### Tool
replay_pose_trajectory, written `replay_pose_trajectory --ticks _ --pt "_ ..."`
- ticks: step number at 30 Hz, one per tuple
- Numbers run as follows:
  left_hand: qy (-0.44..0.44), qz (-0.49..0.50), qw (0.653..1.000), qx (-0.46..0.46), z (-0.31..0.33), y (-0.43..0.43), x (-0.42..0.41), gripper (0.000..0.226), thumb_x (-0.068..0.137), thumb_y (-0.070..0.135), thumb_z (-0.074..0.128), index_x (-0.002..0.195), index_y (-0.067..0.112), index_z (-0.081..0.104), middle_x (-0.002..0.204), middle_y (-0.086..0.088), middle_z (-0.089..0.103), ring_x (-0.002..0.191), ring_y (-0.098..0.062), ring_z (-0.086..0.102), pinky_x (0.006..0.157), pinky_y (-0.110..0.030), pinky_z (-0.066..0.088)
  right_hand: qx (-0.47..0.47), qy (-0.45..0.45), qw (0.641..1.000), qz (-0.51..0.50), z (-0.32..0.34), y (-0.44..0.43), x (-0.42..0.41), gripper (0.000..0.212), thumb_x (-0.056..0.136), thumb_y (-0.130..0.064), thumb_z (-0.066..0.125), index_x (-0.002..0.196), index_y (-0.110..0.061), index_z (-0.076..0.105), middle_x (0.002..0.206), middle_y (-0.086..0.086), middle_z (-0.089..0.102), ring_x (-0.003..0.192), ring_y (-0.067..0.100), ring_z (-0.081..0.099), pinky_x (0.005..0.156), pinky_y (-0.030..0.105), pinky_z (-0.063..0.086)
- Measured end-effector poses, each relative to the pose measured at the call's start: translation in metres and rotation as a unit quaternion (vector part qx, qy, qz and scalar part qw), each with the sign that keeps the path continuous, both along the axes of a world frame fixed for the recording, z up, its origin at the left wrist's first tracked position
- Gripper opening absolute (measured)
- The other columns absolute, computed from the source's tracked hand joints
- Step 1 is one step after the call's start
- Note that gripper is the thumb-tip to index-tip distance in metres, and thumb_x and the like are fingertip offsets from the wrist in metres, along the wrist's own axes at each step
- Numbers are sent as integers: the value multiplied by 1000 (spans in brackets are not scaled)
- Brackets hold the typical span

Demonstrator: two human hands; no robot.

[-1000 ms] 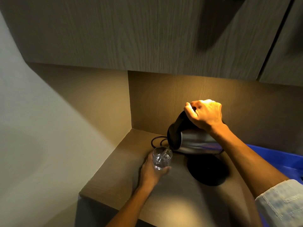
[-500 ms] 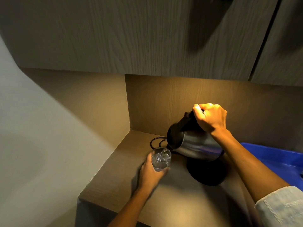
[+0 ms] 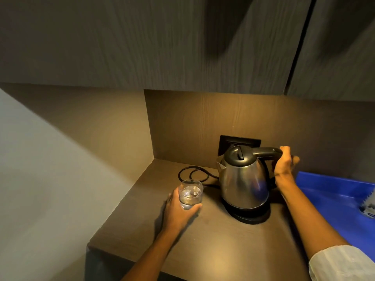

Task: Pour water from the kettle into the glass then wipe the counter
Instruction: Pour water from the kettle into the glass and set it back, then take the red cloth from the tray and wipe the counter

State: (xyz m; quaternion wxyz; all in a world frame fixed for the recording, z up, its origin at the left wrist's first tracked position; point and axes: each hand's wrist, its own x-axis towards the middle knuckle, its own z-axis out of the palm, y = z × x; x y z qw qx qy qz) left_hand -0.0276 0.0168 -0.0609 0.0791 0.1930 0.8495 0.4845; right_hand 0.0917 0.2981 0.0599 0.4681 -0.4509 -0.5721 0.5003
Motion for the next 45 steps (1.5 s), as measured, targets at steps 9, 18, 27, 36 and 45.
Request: replay_pose_trajectory --ticks 9,18,27,36,45 --pt "14 8 1000 -17 0 3 2 104 59 53 82 145 22 33 138 -8 46 126 -23 44 103 -40 43 -55 144 986 -56 -22 15 28 26 70 -49 53 63 -26 62 63 -12 59 65 9 57 56 26 42" --pt "27 9 1000 -3 5 3 11 98 64 46 84 144 19 35 138 -10 47 126 -25 46 103 -40 43 -68 113 989 -73 -30 2 38 36 69 -57 49 60 -23 55 62 -6 55 60 12 52 53 29 38" --pt "22 4 1000 -9 16 -1 26 125 66 50 82 153 25 -4 161 -10 12 146 -31 18 114 -54 29 -75 37 996 -31 -35 -7 51 50 84 -62 41 80 -18 64 81 1 61 75 16 56 58 29 40" --pt "335 -125 923 141 54 44 134 57 79 21 65 134 16 49 130 -5 57 126 -18 48 105 -39 40 90 -116 988 55 -48 -37 158 14 91 -35 60 85 -22 65 98 7 69 90 21 60 80 37 46" --pt "361 -451 815 58 63 151 236 28 82 20 65 108 15 70 102 0 73 110 -27 58 88 -38 42 81 -694 701 143 -62 14 308 59 87 -25 56 143 -32 36 145 1 45 137 22 30 109 42 20"
